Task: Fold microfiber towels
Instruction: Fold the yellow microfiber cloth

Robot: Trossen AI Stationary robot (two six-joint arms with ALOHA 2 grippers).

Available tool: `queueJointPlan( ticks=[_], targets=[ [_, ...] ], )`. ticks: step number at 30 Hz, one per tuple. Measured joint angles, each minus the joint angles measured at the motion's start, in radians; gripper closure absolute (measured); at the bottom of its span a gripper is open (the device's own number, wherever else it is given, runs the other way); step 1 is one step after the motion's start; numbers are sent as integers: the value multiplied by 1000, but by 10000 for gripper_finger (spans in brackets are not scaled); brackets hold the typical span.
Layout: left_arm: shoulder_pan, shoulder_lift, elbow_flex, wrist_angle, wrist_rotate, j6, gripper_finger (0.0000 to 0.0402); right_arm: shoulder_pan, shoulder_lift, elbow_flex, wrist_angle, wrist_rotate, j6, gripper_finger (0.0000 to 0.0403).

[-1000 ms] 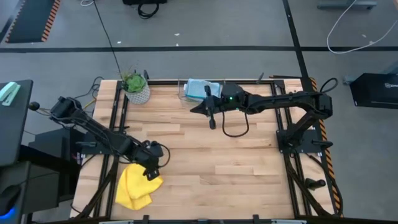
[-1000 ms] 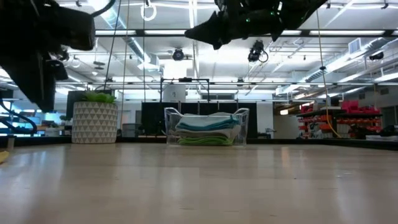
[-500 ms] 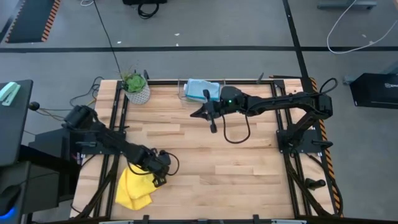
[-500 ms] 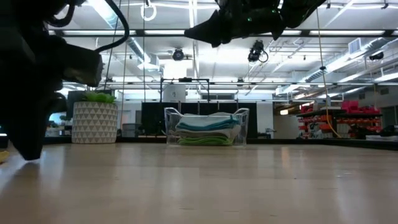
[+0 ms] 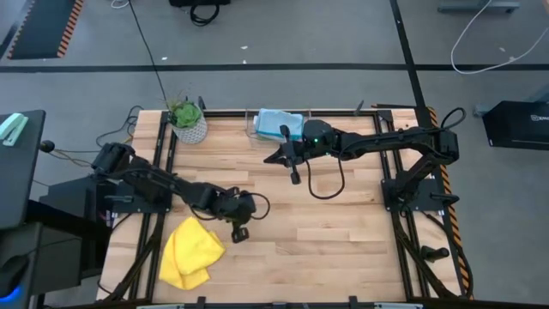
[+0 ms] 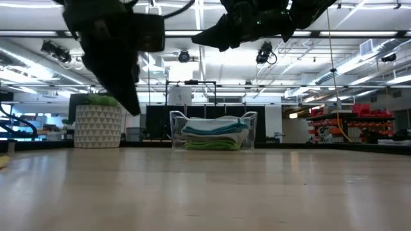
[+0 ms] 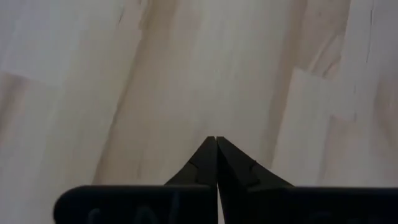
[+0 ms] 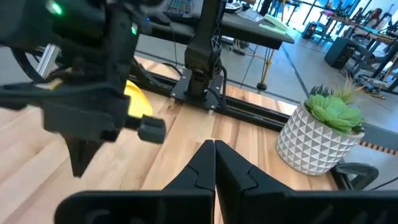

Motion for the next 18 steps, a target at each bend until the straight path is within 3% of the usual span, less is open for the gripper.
queueJointPlan(
  ticks=[4, 9, 13, 18],
  targets=[
    [-19, 0, 113, -235, 9, 72, 395, 0, 0, 0, -28, 0, 15, 397],
    [-22, -1, 229, -481, 7, 29, 368, 6, 0, 0, -84, 0, 27, 395],
    [-27, -2, 234, -591, 107, -78, 307, 30, 0, 0, -122, 0, 26, 397],
    [-37, -3, 137, -623, 258, -110, 206, 70, 0, -15, -137, 0, 13, 396]
  ],
)
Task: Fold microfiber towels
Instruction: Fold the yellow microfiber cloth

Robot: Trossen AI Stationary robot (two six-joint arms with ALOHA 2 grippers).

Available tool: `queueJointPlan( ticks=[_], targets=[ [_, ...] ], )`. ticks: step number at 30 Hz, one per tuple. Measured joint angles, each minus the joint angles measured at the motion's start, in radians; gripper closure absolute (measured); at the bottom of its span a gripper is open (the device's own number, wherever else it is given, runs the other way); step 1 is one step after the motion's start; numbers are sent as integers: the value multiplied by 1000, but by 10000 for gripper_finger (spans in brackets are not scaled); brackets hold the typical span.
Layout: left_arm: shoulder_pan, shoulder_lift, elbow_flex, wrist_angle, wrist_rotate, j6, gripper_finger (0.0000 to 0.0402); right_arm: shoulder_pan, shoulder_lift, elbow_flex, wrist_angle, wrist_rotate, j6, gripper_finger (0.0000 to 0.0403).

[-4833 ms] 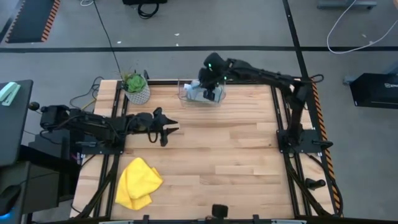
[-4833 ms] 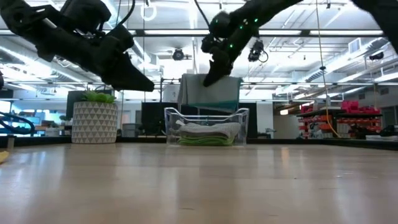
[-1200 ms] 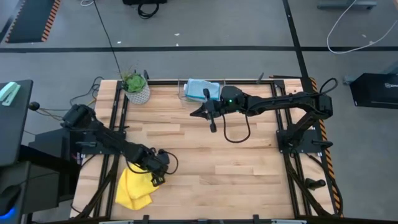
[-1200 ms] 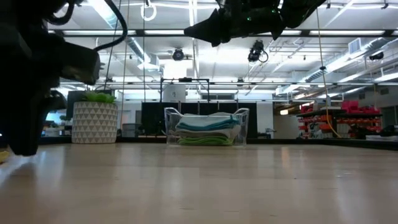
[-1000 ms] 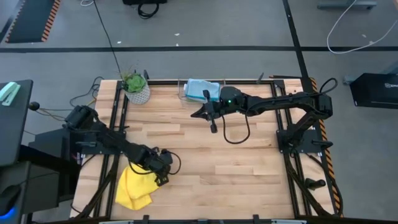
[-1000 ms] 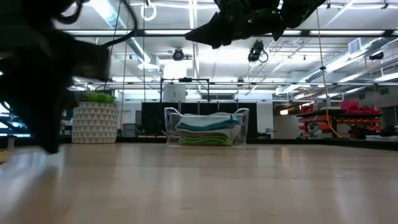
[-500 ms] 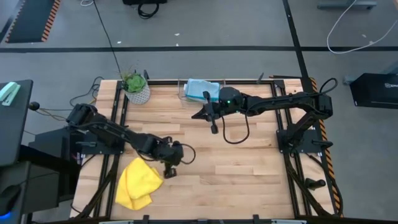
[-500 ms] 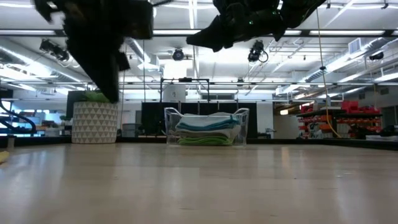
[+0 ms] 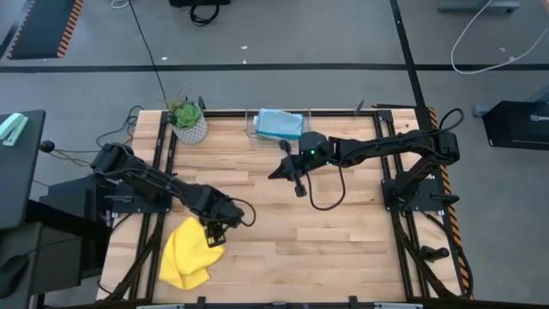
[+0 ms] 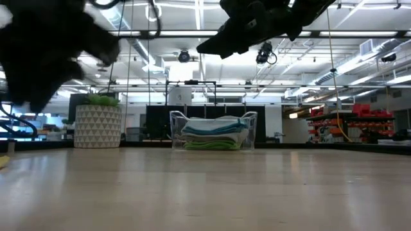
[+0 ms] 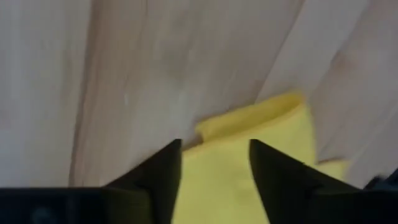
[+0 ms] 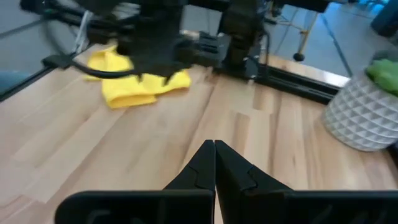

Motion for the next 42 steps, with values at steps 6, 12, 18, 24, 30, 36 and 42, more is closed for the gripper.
queueJointPlan(
  ticks=[6, 12, 18, 24, 30, 36, 42],
  targets=[
    [-17, -2, -135, -1, 88, 103, 135, 24, 1, -3, -4, 0, -31, 397],
    [-30, -2, -237, 43, 109, 230, 151, 26, 1, -3, -3, 0, -34, 397],
    [-28, -2, -300, 112, 96, 236, 197, 26, 1, -3, -4, 0, -40, 397],
    [-28, -5, -327, 143, 87, 248, 276, 26, 1, -3, -11, 0, -42, 397],
    [-26, -1, -250, 139, 25, 334, 388, 26, 1, -3, -21, 0, -42, 397],
    [-7, -1, -55, -24, -126, 411, 381, 19, -55, -4, -139, 48, -48, 398],
    [8, -1, 180, -212, -329, 518, 394, 18, -132, -81, -152, 85, -77, 399]
  ],
)
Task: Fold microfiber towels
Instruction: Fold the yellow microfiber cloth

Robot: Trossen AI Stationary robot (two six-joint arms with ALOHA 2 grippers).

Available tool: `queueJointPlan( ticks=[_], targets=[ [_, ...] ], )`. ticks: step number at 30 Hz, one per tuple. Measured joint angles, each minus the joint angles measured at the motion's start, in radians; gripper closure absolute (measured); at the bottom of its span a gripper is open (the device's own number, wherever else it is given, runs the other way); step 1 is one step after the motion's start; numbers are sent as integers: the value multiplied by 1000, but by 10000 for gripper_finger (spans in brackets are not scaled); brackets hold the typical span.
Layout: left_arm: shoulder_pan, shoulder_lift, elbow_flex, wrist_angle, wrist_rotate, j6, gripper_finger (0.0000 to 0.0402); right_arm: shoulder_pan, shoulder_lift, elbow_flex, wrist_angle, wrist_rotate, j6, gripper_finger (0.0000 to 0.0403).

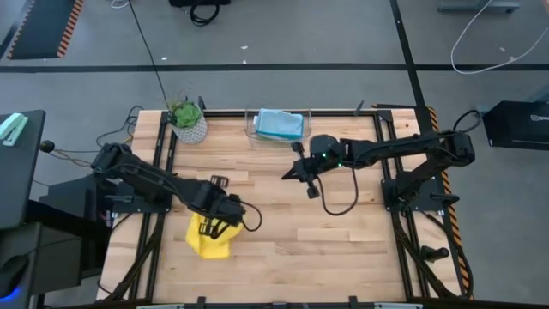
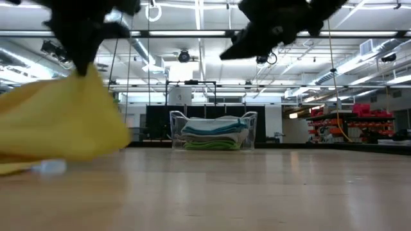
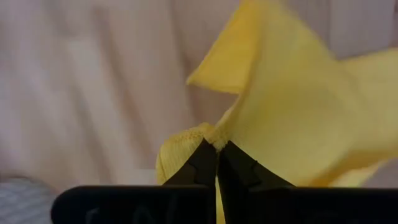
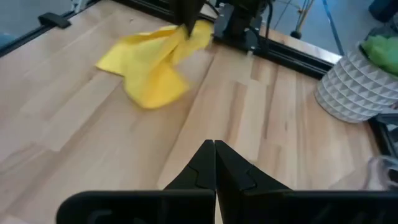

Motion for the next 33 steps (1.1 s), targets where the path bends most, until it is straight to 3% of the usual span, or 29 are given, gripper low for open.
queueJointPlan(
  ticks=[5, 9, 13, 20, 24, 28, 33],
  targets=[
    [33, 0, 170, -72, -146, 79, 392, -10, -30, -201, 199, -40, 81, 400],
    [55, 0, 287, -75, -225, 190, 395, -10, -35, -264, 240, -44, 159, 394],
    [65, 0, 371, -63, -228, 305, 391, 0, -24, -259, 243, -42, 213, 357],
    [72, 18, 387, -30, -194, 365, 393, 3, -28, -194, 197, -43, 111, 222],
    [70, 64, 385, -24, -190, 378, 393, 26, -16, -116, 136, -44, 14, 167],
    [70, 95, 385, -21, -191, 382, 394, 69, 53, -61, 104, -70, -68, 148],
    [71, 101, 385, 18, -220, 307, 394, 88, 122, -45, 78, -114, -123, 153]
  ],
)
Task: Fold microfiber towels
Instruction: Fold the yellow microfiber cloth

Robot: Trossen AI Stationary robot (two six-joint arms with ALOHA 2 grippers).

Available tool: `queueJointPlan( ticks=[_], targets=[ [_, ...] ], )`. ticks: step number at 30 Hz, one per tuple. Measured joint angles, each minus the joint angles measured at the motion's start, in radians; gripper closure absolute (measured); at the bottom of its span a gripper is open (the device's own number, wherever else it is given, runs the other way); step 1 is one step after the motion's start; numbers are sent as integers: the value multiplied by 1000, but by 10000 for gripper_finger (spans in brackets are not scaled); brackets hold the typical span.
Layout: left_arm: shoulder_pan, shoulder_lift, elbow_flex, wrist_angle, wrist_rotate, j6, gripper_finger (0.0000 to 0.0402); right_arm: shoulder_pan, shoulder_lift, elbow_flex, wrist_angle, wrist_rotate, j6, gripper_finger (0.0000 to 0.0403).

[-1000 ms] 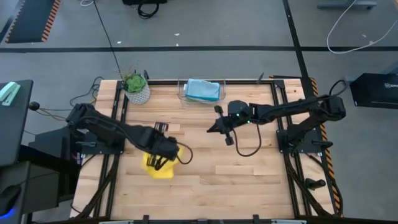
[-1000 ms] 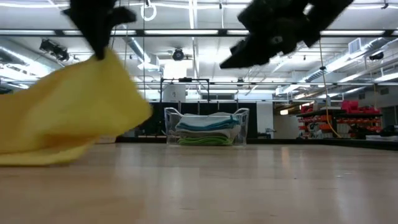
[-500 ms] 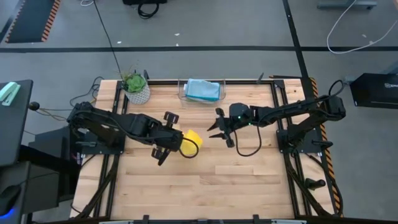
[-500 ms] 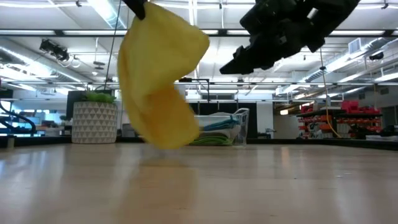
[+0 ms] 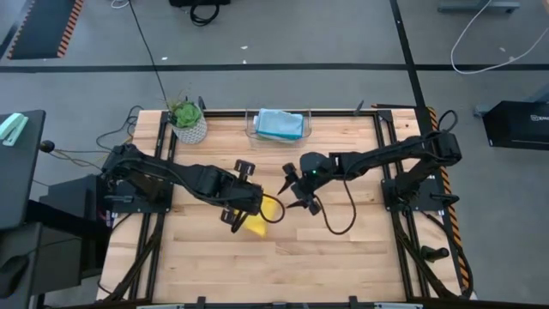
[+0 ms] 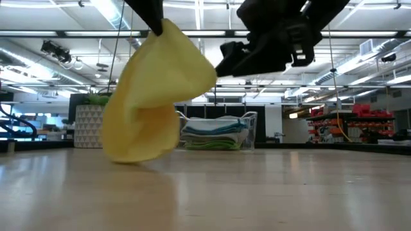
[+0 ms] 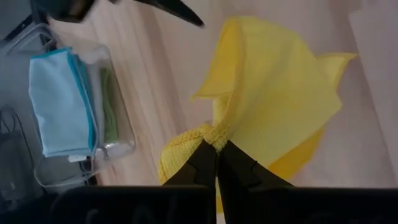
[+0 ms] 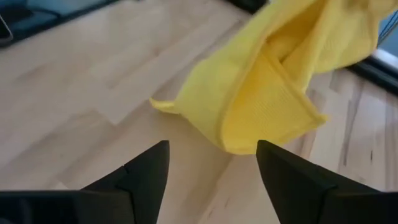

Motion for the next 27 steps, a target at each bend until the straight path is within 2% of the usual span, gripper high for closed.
queueJointPlan(
  ticks=[8, 12, 27],
  targets=[
    [-95, 0, 0, 29, -119, -229, 395, 6, -7, -3, -22, -3, 1, 157],
    [-143, 0, 0, 28, -180, -296, 395, 13, -25, -3, -35, 5, 11, 157],
    [-192, 0, 0, 40, -185, -429, 395, 22, -26, -3, -38, 7, 54, 149]
  ],
)
